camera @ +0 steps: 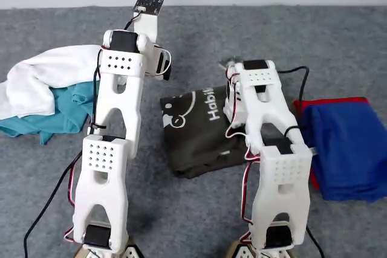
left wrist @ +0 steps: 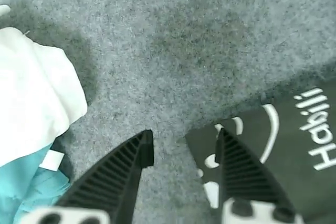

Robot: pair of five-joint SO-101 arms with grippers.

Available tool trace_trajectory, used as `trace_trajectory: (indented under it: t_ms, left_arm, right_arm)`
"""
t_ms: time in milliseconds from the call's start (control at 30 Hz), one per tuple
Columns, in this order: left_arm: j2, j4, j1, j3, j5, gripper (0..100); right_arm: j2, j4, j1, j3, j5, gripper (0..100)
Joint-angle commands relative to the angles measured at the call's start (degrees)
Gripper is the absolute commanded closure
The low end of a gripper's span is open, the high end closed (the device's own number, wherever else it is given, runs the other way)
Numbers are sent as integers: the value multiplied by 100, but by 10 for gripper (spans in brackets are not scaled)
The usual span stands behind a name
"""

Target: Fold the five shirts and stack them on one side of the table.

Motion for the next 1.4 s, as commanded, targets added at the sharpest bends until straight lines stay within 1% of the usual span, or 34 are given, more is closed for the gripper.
trace_trajectory:
  t_ms: [0,67,300,400,433,500,733,867,933,1100,1233,1367]
  left_arm:
    - [-422,105,62,-22,-9,805]
    - [-422,105,62,-22,-9,805]
    - [-422,105,70,84,-9,805]
    - [-422,105,70,189,-9,805]
    - [-422,105,70,207,-9,805]
    - [-422,105,70,224,-9,805]
    - [-422,105,70,224,-9,805]
    - [-422,105,70,224,-9,805]
    - [-422,105,70,224,-9,805]
    - [-422,105,70,224,-9,805]
    - [-422,105,70,224,-9,805]
    - [-422,105,79,224,-9,805]
  right_arm:
    - [-154,-110,127,-1020,-633,989]
    - [-154,-145,233,-1495,-826,989]
    - [347,-154,251,-2593,-853,989]
    - [585,4,295,-2963,-870,989]
    - [620,84,391,-3138,-1002,989]
    - [620,251,620,-3508,-1609,990]
    - [637,1130,1859,-4853,-3464,990]
    - [611,1780,2360,-5451,-3859,990]
    - [602,1833,2527,-5653,-3886,991]
    - [523,1842,2932,-5618,-3886,991]
    - [189,1842,3178,-4862,-3877,991]
    - [-444,1833,3433,-3886,-3886,991]
